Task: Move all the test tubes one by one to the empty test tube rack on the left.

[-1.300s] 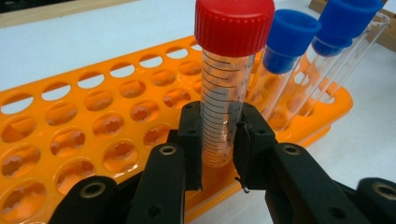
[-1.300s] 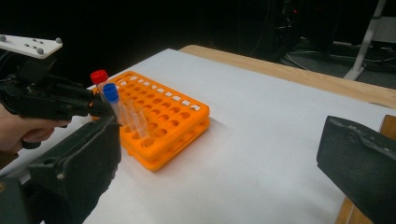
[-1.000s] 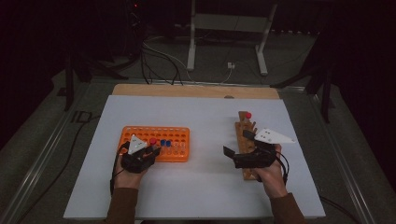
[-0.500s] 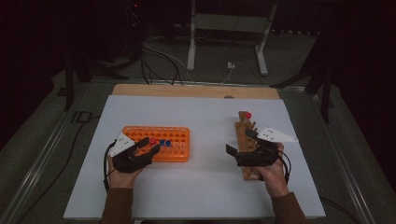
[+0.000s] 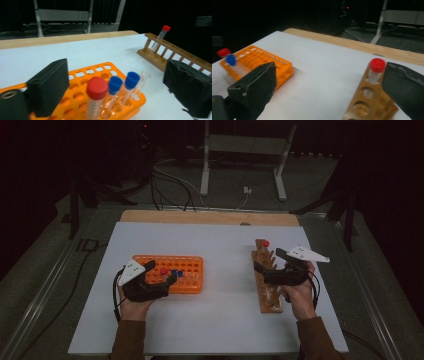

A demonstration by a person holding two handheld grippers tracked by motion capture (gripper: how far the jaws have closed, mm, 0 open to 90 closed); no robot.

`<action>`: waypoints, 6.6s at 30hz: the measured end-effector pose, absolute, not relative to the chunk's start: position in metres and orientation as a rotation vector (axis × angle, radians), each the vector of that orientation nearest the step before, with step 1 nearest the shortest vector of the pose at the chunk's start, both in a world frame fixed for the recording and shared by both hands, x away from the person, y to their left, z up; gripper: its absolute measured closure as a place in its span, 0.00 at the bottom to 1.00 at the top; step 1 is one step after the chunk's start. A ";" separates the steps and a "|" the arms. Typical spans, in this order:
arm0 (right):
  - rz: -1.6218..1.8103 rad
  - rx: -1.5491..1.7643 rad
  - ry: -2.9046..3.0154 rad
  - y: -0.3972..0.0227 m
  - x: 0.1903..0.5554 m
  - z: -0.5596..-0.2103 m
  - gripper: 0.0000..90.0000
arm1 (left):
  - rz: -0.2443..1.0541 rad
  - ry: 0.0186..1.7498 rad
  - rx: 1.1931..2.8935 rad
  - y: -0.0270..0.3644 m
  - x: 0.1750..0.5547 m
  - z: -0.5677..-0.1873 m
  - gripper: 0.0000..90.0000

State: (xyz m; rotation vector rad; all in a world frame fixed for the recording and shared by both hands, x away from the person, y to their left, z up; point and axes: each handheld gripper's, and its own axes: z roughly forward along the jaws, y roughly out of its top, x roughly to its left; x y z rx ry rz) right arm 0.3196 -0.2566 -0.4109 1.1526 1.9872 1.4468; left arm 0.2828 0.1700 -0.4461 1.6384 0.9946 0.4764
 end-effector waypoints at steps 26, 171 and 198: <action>1.193 1.363 1.953 -0.258 0.397 -0.444 0.57 | 0.488 0.946 1.661 0.146 0.278 -0.441 0.00; 1.468 1.118 1.962 -0.254 0.281 -0.416 0.00 | 0.654 0.908 1.678 0.172 0.255 -0.424 0.83; 1.473 1.146 1.951 -0.260 0.282 -0.421 0.00 | 0.686 1.086 1.684 0.193 0.275 -0.458 0.83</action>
